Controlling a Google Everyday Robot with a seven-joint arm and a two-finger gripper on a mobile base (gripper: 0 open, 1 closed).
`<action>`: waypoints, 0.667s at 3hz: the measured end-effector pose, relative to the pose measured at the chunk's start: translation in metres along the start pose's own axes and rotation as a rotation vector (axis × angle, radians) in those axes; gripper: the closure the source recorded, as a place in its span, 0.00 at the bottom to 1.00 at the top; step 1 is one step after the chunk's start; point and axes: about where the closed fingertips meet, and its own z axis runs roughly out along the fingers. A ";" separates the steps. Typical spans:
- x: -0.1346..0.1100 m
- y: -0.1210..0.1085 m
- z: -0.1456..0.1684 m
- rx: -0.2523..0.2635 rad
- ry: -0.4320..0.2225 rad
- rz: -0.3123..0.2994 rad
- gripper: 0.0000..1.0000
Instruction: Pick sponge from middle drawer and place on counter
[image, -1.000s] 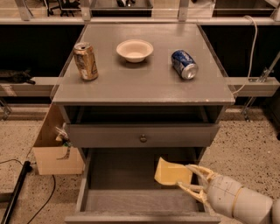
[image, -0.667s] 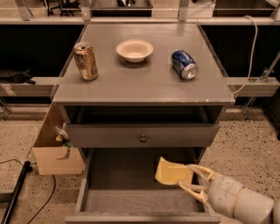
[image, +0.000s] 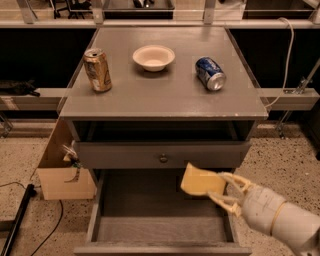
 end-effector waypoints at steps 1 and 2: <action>-0.042 -0.061 0.025 0.050 -0.029 -0.063 1.00; -0.041 -0.057 0.025 0.042 -0.025 -0.061 1.00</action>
Offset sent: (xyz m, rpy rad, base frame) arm 0.0984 0.0015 0.0724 -0.0337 -0.1081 -0.0178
